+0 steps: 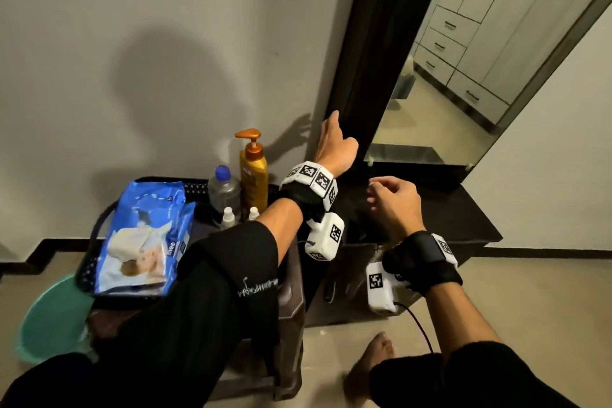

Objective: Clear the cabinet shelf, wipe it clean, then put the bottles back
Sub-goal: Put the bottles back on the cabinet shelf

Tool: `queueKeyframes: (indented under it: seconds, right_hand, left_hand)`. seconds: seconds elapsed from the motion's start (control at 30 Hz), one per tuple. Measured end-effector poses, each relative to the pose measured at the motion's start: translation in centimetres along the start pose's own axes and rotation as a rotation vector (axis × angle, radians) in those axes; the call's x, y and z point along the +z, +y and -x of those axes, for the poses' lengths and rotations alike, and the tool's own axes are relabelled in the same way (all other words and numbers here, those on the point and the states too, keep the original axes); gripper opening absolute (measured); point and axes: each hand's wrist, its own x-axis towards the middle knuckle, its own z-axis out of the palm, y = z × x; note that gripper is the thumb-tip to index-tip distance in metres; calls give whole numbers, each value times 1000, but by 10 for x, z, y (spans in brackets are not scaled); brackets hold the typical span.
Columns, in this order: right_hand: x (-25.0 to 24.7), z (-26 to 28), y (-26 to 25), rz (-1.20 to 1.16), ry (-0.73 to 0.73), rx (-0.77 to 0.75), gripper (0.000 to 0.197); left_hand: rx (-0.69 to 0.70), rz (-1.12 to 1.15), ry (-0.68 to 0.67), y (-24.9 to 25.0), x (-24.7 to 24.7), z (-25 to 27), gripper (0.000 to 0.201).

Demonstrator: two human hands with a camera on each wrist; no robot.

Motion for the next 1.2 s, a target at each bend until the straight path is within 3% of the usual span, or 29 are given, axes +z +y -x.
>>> queueKeyframes:
  seconds: [0.23,0.37,0.53,0.63,0.87,1.03,1.2]
  right_hand:
    - [11,-6,-2,-31,-36,-40,17]
    - [16,10,2,-48,0,-50,15]
    - [15,37,9,26,106,36,54]
    - [4,64,16,1,212,56,61]
    - [-68,126,65,-108,408,72,37]
    - [-127,152,90,-136,503,81,41]
    - [-197,153,122,-141,729,114,21]
  left_hand:
    - [1,113,-4,-13,4,-8,85]
    - [25,120,-14,-19,-15,-12,66]
    - [43,218,-97,-19,-9,30,57]
    - [67,283,-195,-22,9,67,56]
    - [221,241,-414,-27,76,144,52]
    - [267,233,-535,-17,137,182,50]
    - [373,-16,-703,-7,214,209,68]
